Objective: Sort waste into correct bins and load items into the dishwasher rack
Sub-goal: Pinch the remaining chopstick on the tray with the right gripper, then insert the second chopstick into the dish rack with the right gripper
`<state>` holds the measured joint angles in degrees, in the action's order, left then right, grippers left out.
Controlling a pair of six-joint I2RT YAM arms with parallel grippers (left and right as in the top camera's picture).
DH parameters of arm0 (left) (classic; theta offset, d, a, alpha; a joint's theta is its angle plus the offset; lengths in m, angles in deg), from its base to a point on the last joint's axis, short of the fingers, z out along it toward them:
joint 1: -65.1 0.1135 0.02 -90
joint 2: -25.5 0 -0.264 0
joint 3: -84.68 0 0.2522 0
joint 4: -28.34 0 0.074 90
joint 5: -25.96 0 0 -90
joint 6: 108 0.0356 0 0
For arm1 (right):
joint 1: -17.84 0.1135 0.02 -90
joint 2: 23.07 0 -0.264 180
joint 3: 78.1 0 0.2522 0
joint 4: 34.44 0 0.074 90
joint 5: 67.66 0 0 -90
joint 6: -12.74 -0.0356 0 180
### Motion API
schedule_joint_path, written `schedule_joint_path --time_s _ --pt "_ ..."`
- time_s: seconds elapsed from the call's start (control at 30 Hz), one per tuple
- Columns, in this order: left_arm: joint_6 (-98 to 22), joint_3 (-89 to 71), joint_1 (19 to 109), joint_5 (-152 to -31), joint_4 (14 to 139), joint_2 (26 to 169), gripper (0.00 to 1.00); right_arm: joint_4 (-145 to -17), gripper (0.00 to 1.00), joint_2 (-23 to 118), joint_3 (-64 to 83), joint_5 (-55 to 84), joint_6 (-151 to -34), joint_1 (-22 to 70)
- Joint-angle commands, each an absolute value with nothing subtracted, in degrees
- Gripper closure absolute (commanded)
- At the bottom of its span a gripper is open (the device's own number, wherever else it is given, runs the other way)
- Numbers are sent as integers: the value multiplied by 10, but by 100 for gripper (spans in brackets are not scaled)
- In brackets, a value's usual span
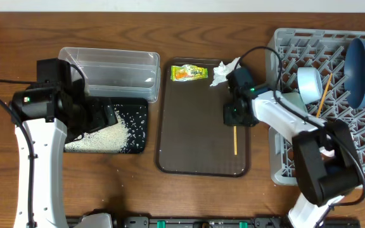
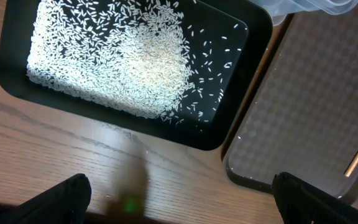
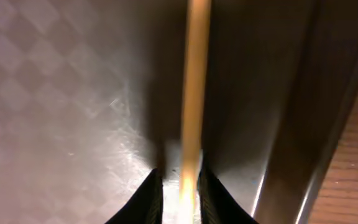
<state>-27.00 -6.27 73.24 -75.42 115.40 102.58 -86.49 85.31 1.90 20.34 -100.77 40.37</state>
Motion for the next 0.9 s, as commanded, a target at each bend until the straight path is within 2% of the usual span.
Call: schedule_joint_path --time_s 0.0,0.1,0.27,0.47,0.7,0.8,0.87 --pt "-271 -69 734 -747 1156 1020 4 -865 88 851 19 199 -1034 406" --pt "-271 -69 734 -747 1156 1020 4 -871 99 849 19 199 -1034 408" --pt "-271 -69 734 -747 1156 1020 4 -882 99 814 20 199 -1028 407" --pt "-271 -69 734 -747 1156 1020 4 -890 99 665 20 208 -960 380" --pt "-271 -69 734 -747 1156 1020 4 -910 99 510 20 449 -830 285" --pt "-271 -69 734 -747 1156 1020 4 -895 99 496 20 466 -767 229" --pt "-271 -69 734 -747 1156 1020 4 -887 99 502 20 438 -768 194"
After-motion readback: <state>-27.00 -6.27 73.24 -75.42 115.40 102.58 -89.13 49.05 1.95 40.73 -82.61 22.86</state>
